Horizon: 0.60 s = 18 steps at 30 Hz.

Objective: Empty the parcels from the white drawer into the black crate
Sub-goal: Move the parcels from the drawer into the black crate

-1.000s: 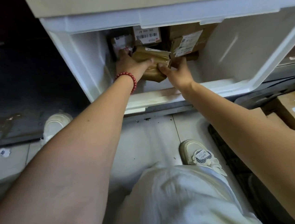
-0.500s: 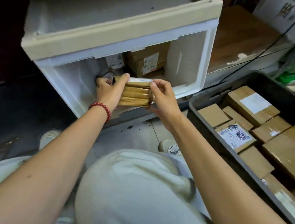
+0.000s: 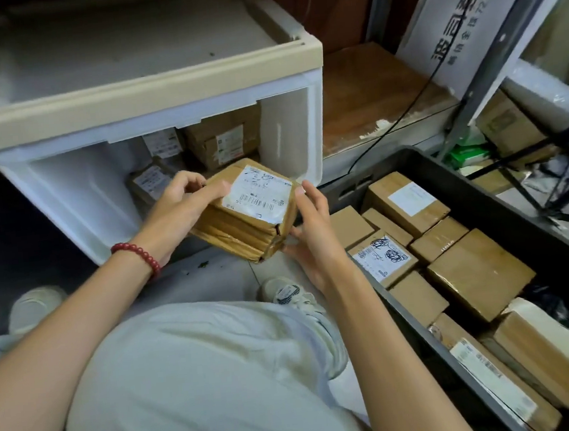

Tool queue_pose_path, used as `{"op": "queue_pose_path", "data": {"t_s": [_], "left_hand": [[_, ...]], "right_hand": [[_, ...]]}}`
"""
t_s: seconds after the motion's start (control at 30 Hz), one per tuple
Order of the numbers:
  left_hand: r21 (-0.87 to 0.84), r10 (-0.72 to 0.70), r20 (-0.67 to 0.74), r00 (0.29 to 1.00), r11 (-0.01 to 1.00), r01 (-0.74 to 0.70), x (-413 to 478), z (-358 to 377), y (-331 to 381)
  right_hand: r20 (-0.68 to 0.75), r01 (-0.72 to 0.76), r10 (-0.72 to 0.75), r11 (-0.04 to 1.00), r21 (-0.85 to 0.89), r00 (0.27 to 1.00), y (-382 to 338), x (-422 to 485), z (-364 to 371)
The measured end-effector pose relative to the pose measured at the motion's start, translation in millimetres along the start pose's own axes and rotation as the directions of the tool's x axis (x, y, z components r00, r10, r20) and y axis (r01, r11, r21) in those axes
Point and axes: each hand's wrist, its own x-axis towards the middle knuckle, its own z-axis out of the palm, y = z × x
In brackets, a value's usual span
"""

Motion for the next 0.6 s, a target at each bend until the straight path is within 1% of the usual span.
{"op": "queue_pose_path", "data": {"t_s": [0.1,0.13,0.17,0.23,0.33,0.4,0.5,0.53,0.6], "left_hand": [[0.040,0.061,0.118,0.991,0.997,-0.066,-2,10,6],[0.053,0.072,0.153,0.986,0.995,-0.080,-3,14,8],[0.055,0.075,0.172,0.982,0.995,-0.086,-4,18,9],[0.018,0.049,0.151,0.987,0.998,-0.052,-2,26,7],[-0.084,-0.025,0.091,0.995,0.996,0.033,8,32,3],[-0.070,-0.086,0.095,0.992,0.993,0.093,11,34,1],[-0.025,-0.197,0.160,0.967,0.979,0.203,13,37,-2],[-0.013,-0.218,0.182,0.959,0.975,0.224,13,37,-3],[0.055,-0.228,0.191,0.955,0.974,0.221,13,35,-3]], "right_hand": [[-0.050,-0.080,0.078,0.996,-0.034,0.996,-1,-3,-15],[-0.073,-0.107,0.106,0.994,-0.018,0.992,2,-4,-20],[-0.085,-0.125,0.126,0.992,0.021,0.988,4,-4,-26],[-0.084,-0.133,0.143,0.984,0.119,0.986,9,-2,-34],[-0.084,-0.077,0.093,0.981,0.176,0.992,5,2,-37],[-0.074,-0.015,0.028,0.984,0.180,0.997,0,3,-36],[-0.086,0.061,-0.055,0.995,0.073,0.995,-3,7,-36],[-0.092,0.081,-0.078,0.996,0.029,0.993,-3,8,-36],[-0.093,0.105,-0.108,0.994,-0.041,0.990,-5,9,-38]]}}
